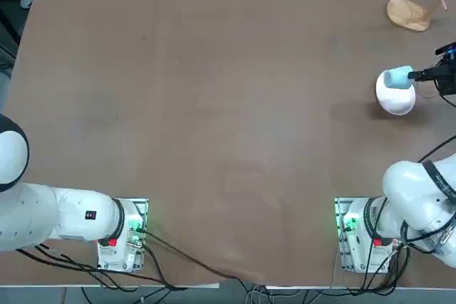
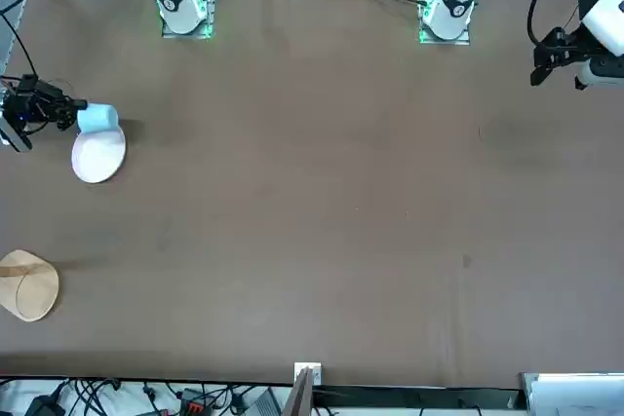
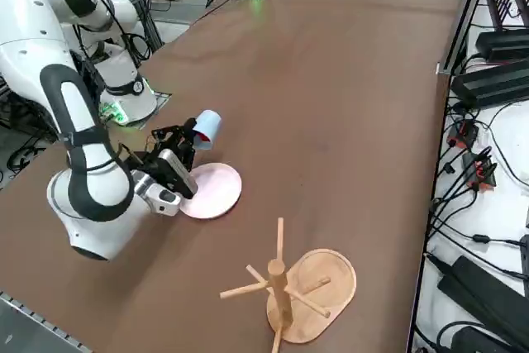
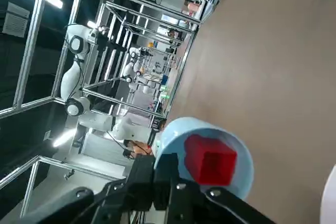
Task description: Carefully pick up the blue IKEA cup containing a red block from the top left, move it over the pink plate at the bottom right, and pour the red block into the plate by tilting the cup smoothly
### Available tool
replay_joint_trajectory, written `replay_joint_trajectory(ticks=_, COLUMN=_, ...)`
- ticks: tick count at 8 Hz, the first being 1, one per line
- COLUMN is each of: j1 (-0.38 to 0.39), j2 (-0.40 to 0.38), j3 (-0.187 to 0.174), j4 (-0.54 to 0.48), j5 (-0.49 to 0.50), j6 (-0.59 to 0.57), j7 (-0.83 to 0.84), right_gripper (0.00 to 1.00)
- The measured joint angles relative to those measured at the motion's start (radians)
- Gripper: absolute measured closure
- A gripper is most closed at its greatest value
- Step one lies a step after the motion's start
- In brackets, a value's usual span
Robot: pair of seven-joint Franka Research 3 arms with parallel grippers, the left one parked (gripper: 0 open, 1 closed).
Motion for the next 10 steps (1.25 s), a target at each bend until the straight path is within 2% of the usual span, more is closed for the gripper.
replay_joint_trajectory(ticks=6, j1=-0.027, j2=0.105, j3=0.0, j4=0.069, j5=0.0, j6=-0.069, j7=-0.066, right_gripper=0.98)
replay_joint_trajectory(ticks=10, j1=-0.038, j2=0.12, j3=0.001, j4=0.089, j5=0.0, j6=-0.081, j7=-0.075, right_gripper=0.98)
